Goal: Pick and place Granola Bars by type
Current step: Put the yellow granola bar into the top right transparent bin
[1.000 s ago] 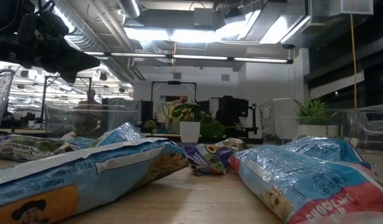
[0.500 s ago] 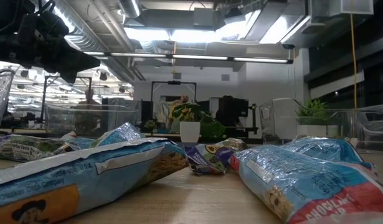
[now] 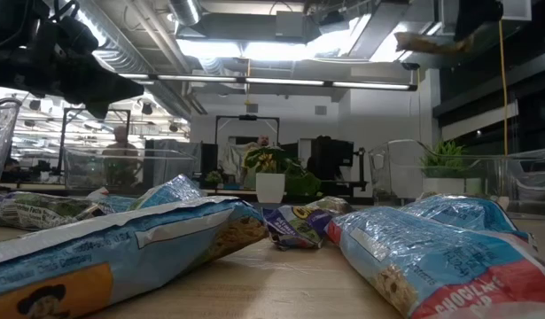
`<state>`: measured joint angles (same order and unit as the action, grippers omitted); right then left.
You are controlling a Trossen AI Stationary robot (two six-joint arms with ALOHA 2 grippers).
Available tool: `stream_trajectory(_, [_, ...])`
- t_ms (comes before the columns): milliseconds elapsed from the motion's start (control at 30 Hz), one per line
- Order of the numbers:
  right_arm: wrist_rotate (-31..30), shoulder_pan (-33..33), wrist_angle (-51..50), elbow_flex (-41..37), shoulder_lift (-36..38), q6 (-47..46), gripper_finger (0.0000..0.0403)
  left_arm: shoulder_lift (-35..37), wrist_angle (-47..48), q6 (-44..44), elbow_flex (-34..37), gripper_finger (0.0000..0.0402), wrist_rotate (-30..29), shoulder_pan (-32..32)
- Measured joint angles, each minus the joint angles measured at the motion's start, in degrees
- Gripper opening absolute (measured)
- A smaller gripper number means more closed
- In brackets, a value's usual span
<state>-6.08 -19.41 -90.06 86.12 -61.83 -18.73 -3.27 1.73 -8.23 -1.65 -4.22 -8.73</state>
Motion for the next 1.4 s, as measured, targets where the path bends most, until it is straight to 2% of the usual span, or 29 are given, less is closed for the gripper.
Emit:
stream_trajectory(133, [3.32, -3.90, 0.21, -2.53, -1.10, 4.57, 0.0006, 0.00, -0.19, 0.00, 0.00, 0.0006, -1.17, 0.00])
stream_trajectory(367, [3.88, -6.39, 3.60, -13.45, -0.67, 8.70, 0.0006, -0.02, -0.22, -0.17, 0.02, 0.0006, -1.54, 0.00])
stream_trajectory(600, [7.81, -6.37, 13.05, -23.43, -0.33, 8.30, 0.0006, 0.00, -0.23, -1.50, 0.00, 0.0006, -1.54, 0.00])
stream_trajectory(767, [7.84, -6.37, 17.97, -29.33, -0.35, 6.83, 0.0006, 0.00, -0.23, -1.62, 0.00, 0.0006, -1.54, 0.00])
stream_trajectory(1100, [7.82, -6.37, 26.42, -37.99, -0.41, 2.26, 0.0006, 0.00, -0.24, -1.61, 0.01, 0.0006, -1.76, 0.00])
stream_trajectory(1400, [7.85, -6.37, 29.78, -43.38, -0.41, 0.92, 0.0006, 0.00, -0.29, -1.57, 0.00, 0.0006, -2.13, 0.00])
